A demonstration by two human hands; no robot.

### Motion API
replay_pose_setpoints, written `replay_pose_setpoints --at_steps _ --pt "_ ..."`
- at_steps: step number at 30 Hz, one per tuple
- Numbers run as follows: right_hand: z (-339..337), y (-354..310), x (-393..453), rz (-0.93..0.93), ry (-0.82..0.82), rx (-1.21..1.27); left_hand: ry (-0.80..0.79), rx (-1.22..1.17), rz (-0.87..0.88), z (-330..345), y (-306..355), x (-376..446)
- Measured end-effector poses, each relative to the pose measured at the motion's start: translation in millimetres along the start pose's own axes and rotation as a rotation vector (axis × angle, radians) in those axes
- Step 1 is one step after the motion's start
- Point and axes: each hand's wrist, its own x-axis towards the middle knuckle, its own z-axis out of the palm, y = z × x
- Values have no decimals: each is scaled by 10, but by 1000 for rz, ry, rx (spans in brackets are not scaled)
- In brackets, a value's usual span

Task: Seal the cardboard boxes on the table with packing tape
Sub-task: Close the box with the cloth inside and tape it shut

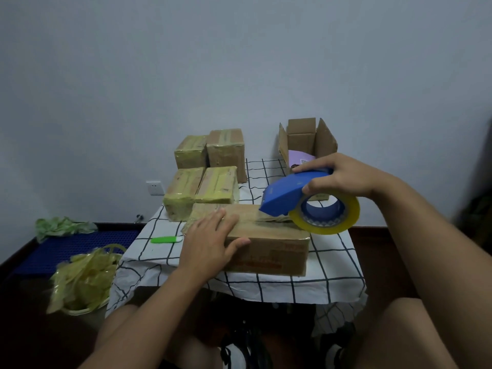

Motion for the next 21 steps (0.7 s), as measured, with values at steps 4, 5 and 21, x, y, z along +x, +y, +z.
replay_pose_setpoints --at_steps 4,5,21 --pt "31 15 20 -1 2 -13 37 24 22 19 2 -3" --pt "36 15 28 -1 5 -15 59 23 33 32 1 -8" --pt "73 12 50 15 51 -28 127 17 140 26 246 23"
